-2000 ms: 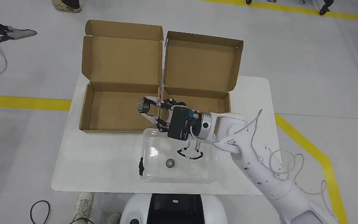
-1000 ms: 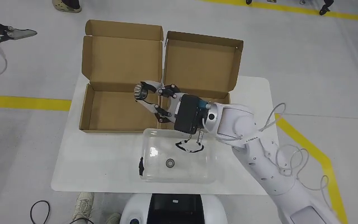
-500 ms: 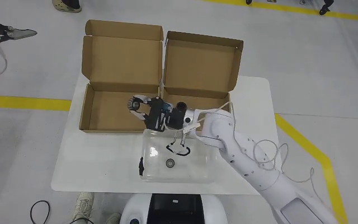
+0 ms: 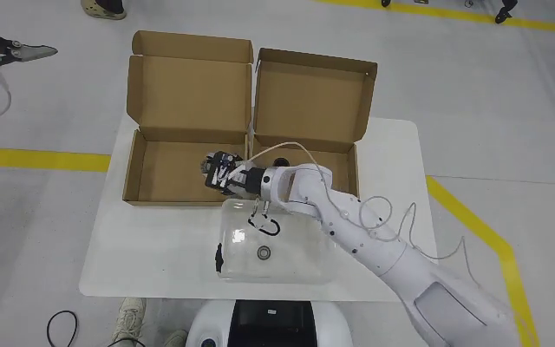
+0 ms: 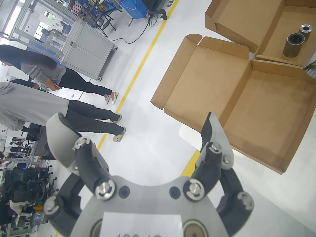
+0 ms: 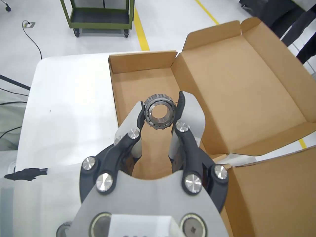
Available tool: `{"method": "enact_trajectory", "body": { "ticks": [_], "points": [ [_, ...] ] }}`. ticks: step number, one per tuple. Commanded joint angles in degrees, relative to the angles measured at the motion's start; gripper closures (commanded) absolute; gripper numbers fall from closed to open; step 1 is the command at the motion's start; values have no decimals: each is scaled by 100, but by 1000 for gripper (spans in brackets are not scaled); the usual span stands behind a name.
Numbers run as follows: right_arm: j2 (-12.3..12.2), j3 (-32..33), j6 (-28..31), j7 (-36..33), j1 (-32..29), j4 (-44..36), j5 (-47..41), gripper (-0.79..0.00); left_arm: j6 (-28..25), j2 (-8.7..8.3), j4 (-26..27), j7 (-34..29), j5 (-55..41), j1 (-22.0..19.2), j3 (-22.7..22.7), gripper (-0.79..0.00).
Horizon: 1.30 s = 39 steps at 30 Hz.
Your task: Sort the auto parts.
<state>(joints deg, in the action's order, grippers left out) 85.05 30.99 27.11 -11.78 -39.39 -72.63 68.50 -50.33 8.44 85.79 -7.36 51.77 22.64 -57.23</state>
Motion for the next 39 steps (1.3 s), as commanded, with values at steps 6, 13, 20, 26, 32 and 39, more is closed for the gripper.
{"method": "enact_trajectory", "body": {
  "ticks": [6, 13, 20, 26, 32, 39],
  "points": [
    [462, -515, -57, -762, 516, 870, -173, 0, 0, 0, 0, 0, 0, 0, 0, -785],
    [976, -821, 188, -1172, 986, 1843, -648, 0, 0, 0, 0, 0, 0, 0, 0, -785],
    [1430, -963, 350, -1439, 1293, 2833, -1035, 0, 0, 0, 0, 0, 0, 0, 0, -785],
    [1751, -939, 372, -1347, 1434, 3571, -1385, 0, 0, 0, 0, 0, 0, 0, 0, -785],
    [1988, -898, 269, -1333, 1512, 3988, -1576, 0, 0, 0, 0, 0, 0, 0, 0, -785],
    [2227, -861, -194, -1363, 1559, 4381, -1643, 0, 0, 0, 0, 0, 0, 0, 0, -785]
  ]
}}
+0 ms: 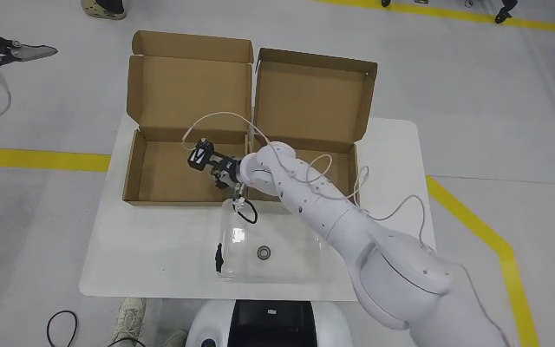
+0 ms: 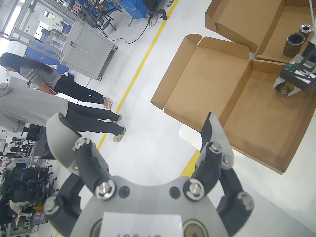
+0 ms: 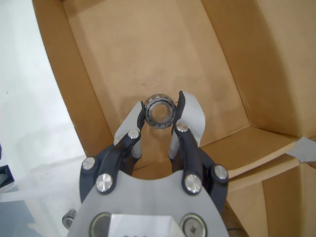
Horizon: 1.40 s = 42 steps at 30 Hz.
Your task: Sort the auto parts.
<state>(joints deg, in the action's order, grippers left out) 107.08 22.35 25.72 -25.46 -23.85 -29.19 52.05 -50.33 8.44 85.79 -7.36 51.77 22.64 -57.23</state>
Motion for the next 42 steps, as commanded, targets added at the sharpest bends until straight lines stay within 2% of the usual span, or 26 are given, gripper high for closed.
{"method": "enact_trajectory", "body": {
  "ticks": [1, 13, 18, 20, 33, 38, 42],
  "points": [
    [55, -2, -82, 2, 12, 76, 15, 0, 0, 0, 0, 0, 0, 0, 0, -785],
    [352, -57, -144, 25, 65, 615, 235, -15, 0, 0, 0, 0, 0, 0, 0, -785],
    [435, -32, -103, 113, 76, 817, 269, -252, 0, 0, 0, 0, 0, 0, 0, -785],
    [465, -25, -78, 137, 80, 874, 286, -305, 0, 0, 0, 0, 0, 0, 0, -785],
    [578, 63, 159, 488, 256, 811, 465, -357, 0, 0, 0, 0, 0, 0, 0, -785],
    [494, 159, 373, 745, 343, 439, 595, -366, 0, 0, 0, 0, 0, 0, 0, -785],
    [338, 234, 615, 893, 235, -67, 779, -388, 0, 0, 0, 0, 0, 0, 0, -785]
  ]
}}
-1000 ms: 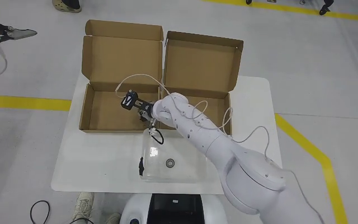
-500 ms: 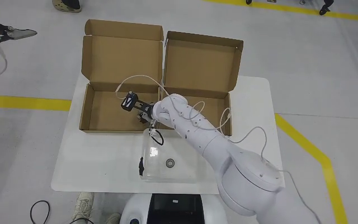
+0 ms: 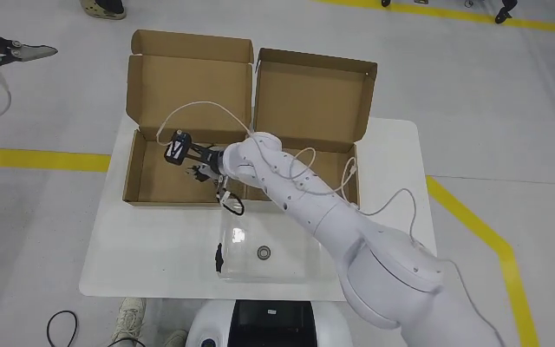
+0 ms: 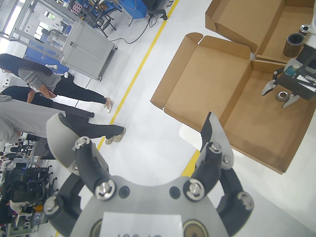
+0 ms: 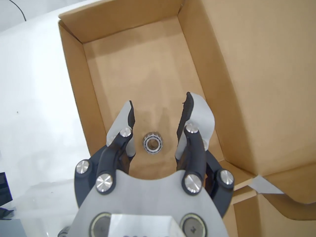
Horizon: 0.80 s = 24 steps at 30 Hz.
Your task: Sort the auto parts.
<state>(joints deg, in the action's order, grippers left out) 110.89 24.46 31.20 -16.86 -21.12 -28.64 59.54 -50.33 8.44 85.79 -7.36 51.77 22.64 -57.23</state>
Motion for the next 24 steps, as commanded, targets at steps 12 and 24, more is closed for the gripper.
{"method": "enact_trajectory", "body": {
  "ticks": [12, 24],
  "points": [
    [-1018, 808, 491, -132, -1180, -2416, 811, -440, 0, 0, 0, 0, 0, 0, 0, -785],
    [-1875, 1937, 1035, -1244, -2995, -5099, 1396, -483, 0, 0, 0, 0, 0, 0, 0, -785]
  ]
}}
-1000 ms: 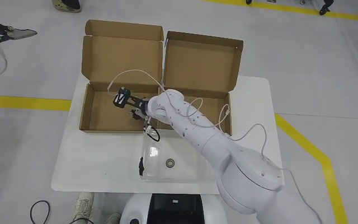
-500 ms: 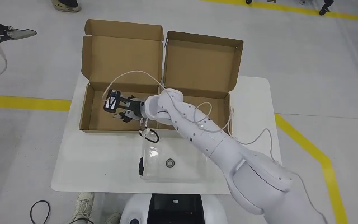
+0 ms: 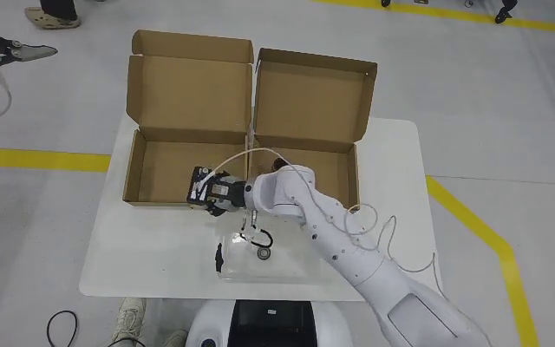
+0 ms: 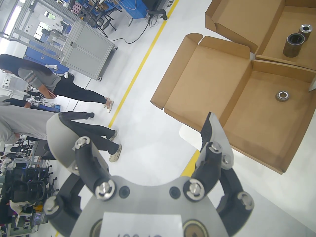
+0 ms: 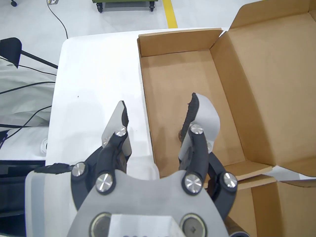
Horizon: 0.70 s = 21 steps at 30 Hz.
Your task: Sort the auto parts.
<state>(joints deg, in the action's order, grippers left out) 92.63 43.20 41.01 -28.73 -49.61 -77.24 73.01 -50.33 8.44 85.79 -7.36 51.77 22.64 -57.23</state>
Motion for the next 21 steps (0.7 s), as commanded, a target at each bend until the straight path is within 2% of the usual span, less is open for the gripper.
{"method": "enact_trajectory", "body": {
  "ticks": [1, 7, 13, 15, 16, 21],
  "points": [
    [-105, 138, 130, -100, -305, -457, 102, -486, 0, 0, 0, 0, 0, 0, 0, -785],
    [-420, 620, 546, -334, -1170, -1435, 501, -533, 0, 0, 0, 0, 0, 0, 0, -785],
    [-715, 1090, 1344, 56, -1848, -1997, 1074, -539, 0, 0, 0, 0, 0, 0, 0, -785],
    [-804, 1289, 1501, 182, -2046, -2029, 1210, -391, 0, 0, 0, 0, 0, 0, 0, -785],
    [-844, 1362, 1593, 239, -2139, -2064, 1267, -366, 0, 0, 0, 0, 0, 0, 0, -785],
    [-1039, 1542, 1699, 210, -2470, -2134, 1495, -351, 0, 0, 0, 0, 0, 0, 0, -785]
  ]
}}
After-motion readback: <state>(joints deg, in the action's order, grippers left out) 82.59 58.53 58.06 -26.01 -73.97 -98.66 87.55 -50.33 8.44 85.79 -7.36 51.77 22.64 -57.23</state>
